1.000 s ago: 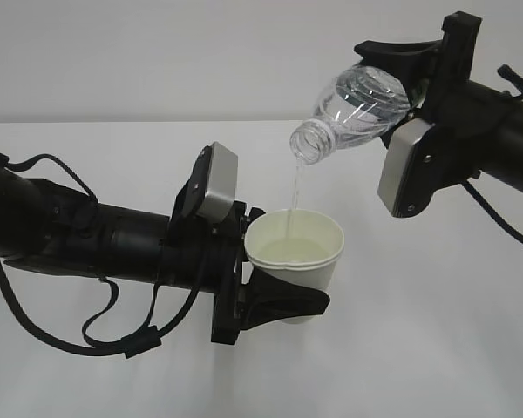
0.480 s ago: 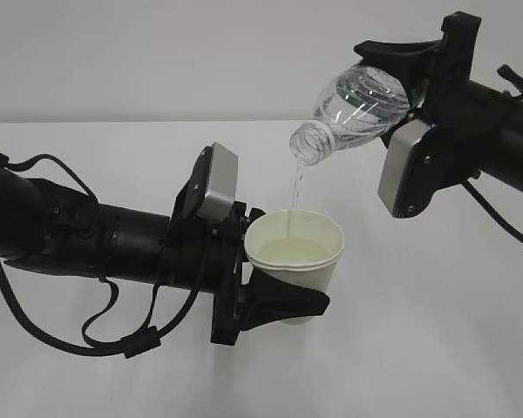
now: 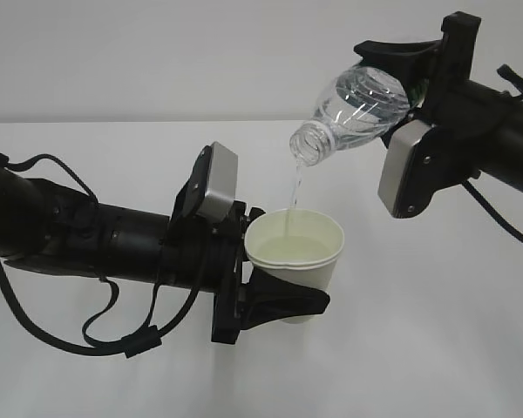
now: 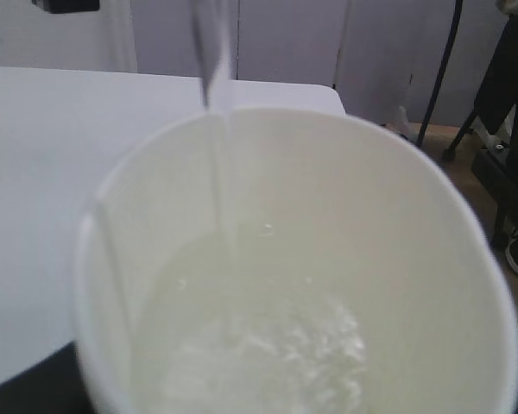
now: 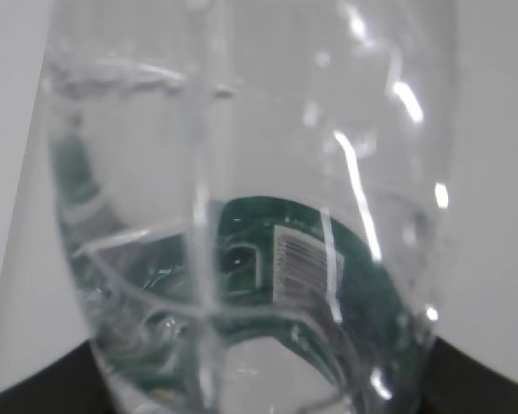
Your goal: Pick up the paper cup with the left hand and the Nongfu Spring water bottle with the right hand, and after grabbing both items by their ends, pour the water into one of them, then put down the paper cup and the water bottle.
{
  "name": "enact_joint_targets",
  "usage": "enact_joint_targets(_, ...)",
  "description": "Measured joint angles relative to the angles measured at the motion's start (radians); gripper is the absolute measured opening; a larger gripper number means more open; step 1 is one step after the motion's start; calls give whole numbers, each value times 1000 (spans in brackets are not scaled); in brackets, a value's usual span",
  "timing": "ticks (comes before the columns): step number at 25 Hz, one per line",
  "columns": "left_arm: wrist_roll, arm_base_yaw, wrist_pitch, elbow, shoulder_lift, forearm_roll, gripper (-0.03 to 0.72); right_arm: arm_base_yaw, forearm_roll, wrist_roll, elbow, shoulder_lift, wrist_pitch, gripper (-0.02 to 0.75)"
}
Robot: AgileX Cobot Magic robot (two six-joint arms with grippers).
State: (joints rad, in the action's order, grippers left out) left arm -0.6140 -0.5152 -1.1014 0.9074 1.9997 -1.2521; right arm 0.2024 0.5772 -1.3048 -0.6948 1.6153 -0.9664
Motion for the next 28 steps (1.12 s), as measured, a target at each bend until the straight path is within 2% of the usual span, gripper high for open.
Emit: enact_joint_targets(28,0,0,0,0,0,9,474,0,0,-6,0,0,0,400)
